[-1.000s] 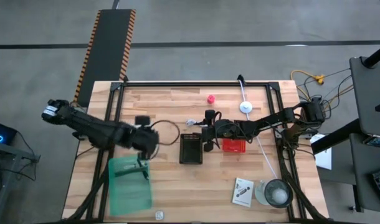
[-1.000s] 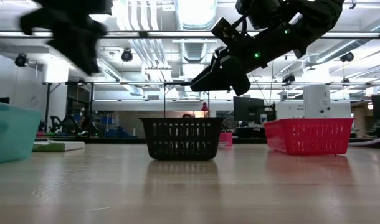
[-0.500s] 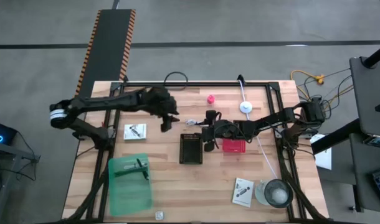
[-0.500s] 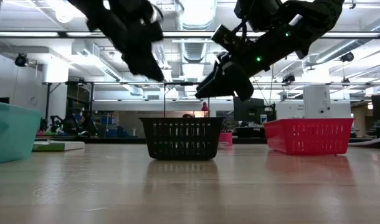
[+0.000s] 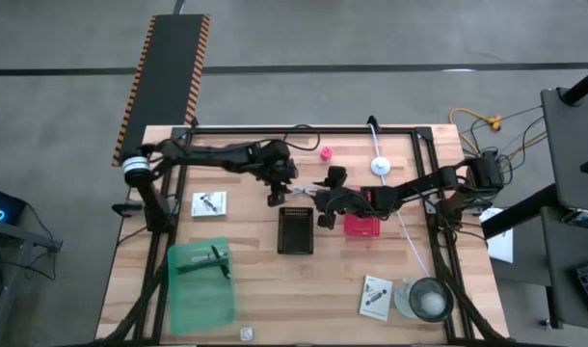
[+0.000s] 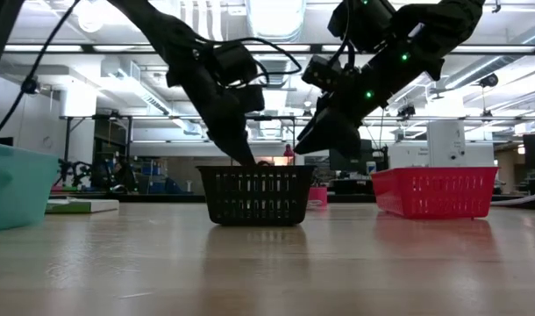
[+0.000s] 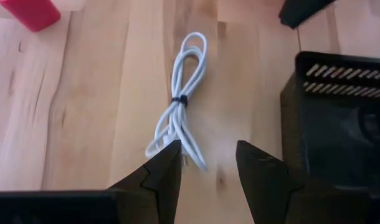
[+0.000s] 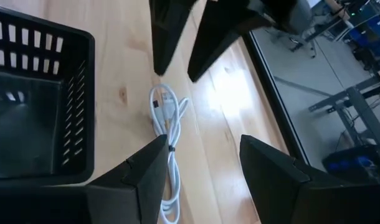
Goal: Pick and place items into bin
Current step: Put the white charger cable into the green bin
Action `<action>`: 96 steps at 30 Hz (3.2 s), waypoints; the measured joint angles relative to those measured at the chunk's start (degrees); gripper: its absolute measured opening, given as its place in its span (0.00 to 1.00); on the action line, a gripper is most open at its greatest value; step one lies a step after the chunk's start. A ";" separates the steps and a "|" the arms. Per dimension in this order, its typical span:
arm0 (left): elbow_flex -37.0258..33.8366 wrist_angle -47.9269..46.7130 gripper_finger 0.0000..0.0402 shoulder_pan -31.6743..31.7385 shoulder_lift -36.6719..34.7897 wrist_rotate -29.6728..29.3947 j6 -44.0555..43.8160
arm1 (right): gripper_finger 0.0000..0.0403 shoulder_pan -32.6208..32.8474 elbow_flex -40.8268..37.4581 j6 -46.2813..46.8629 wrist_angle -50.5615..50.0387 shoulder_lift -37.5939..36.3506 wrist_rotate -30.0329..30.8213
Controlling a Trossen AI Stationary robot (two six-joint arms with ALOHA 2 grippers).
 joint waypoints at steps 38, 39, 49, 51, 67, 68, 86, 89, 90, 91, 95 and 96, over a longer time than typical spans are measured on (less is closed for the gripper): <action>2.21 -2.40 0.01 1.08 5.36 -4.73 13.09 | 0.46 0.04 0.00 -1.14 -0.09 0.00 0.07; 2.53 -3.87 0.01 1.09 4.81 -4.96 13.48 | 0.46 0.04 0.00 -1.15 -0.09 0.00 0.07; 5.34 -15.61 0.00 0.76 -3.61 -7.28 12.90 | 0.46 0.00 0.00 -1.60 0.06 0.00 0.13; 6.41 -21.37 0.00 0.37 -5.83 -8.10 10.83 | 0.46 -0.02 -0.02 -1.60 0.06 0.00 0.13; 6.01 -49.23 0.00 -13.39 -28.20 -3.24 -16.80 | 0.46 0.00 -0.02 -1.60 0.50 -0.02 0.13; 5.74 -49.38 0.00 -15.30 -29.01 -3.26 -19.15 | 0.46 0.00 -0.02 -1.58 0.50 -0.02 0.13; 0.52 -50.00 0.00 -47.83 -28.07 -3.23 -58.04 | 0.46 0.00 -0.02 -1.53 0.63 -0.02 0.09; 0.52 -50.01 0.00 -51.28 -26.83 -3.10 -60.74 | 0.46 0.00 -0.02 -1.53 0.63 -0.02 0.09; 0.52 -49.98 0.00 -52.59 -26.33 -3.05 -61.65 | 0.46 0.00 -0.02 -1.53 0.63 -0.02 0.09; 0.52 -50.00 0.00 -53.81 -25.94 -3.07 -62.15 | 0.46 0.00 -0.02 -1.53 0.63 -0.02 0.09; 0.52 -50.00 0.00 -58.23 -24.08 -2.99 -64.67 | 0.46 0.04 -0.02 -1.53 0.63 -0.02 0.09; 0.52 -49.94 0.00 -59.03 -23.53 -2.97 -64.93 | 0.46 0.04 -0.02 -1.53 0.63 -0.02 0.09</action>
